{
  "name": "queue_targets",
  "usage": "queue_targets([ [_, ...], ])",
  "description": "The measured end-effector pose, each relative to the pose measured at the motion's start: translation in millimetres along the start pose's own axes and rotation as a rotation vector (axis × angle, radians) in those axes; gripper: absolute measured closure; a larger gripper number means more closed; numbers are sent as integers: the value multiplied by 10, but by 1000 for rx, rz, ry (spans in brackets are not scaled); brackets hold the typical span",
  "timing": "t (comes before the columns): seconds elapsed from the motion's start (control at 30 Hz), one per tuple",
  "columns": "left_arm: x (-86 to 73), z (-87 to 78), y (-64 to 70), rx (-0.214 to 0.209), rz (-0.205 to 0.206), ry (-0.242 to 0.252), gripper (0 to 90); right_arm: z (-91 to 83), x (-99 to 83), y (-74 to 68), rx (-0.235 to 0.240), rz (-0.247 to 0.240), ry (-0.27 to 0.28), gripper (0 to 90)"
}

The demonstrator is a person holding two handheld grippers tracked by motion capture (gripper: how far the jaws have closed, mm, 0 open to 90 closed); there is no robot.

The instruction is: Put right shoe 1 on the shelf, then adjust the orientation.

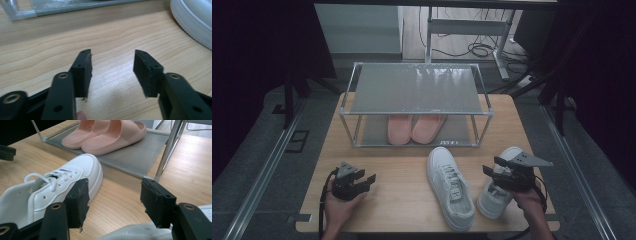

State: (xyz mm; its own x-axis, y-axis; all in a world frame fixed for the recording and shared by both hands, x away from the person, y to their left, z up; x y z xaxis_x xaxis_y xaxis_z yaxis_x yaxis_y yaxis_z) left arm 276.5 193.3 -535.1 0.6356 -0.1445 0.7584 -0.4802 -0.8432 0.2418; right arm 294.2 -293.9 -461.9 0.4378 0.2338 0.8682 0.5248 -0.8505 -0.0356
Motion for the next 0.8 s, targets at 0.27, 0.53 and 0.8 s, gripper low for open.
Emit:
queue_targets([
  [0.27,-27,43,-13,2,8,-26,431,6,3,-16,1,-6,-2,397],
  [0.53,-59,108,34,-2,20,-58,428,-7,16,-65,14,-20,1,475],
  [0.8,-54,95,20,2,15,-54,429,46,88,-273,76,-107,-32,798],
])
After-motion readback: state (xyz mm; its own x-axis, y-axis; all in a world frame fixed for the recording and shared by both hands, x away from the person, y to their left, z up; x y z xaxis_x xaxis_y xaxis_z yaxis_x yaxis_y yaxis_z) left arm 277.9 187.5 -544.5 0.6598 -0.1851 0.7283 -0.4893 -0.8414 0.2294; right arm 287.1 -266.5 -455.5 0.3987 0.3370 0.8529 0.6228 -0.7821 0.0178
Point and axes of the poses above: each handheld gripper's, and its own axes: z roughly forward along the jaws, x roughly out of its top, y roughly to its right, the point moved 2 cm from there along z, roughly forward along the jaws, and after that the axes turned 6 degrees about -x, right-handed, at the moved point
